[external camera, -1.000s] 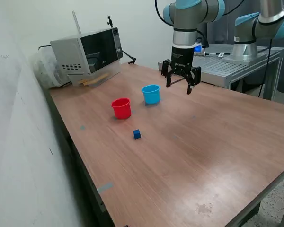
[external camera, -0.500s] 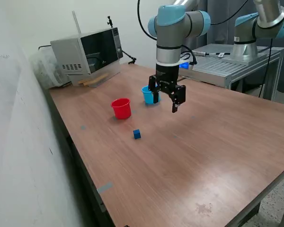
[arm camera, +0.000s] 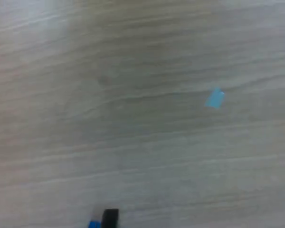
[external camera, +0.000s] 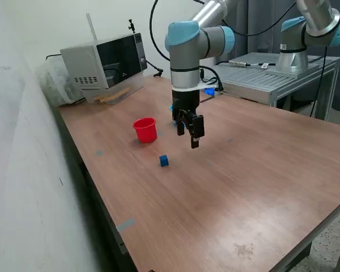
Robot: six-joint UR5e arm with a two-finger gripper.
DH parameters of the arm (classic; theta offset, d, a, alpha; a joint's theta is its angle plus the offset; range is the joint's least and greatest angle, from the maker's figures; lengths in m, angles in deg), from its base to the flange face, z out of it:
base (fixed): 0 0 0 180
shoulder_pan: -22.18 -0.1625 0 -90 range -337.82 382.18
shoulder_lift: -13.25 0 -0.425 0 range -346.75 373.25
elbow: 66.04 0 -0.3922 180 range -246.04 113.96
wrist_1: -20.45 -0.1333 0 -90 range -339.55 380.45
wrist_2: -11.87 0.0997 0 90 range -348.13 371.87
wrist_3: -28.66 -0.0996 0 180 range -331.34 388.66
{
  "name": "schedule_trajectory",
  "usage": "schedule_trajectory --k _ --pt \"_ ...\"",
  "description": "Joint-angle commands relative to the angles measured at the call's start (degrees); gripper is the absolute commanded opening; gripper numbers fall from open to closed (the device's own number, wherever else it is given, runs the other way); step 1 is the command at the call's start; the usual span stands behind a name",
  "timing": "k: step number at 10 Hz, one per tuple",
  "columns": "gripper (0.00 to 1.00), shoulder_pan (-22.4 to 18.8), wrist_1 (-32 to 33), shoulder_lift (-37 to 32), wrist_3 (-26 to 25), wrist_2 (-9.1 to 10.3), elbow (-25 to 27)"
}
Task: Place red objects in the red bin, and blue objects in the blue bin.
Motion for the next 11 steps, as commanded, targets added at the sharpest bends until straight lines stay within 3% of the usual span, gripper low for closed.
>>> schedule_trajectory --k 1,8,9,10,11 --pt "1.00 0.6 -6.1 2.8 -7.1 7.76 -4.8" --pt "1.00 6.4 -6.2 7.9 -1.4 6.54 -9.6" --pt "1.00 6.6 -5.7 8.3 -1.0 5.93 -9.8" --pt "1.00 6.5 -5.7 8.3 0.0 3.49 -9.8" --pt "1.00 6.3 -5.7 8.3 0.7 2.68 -9.9"
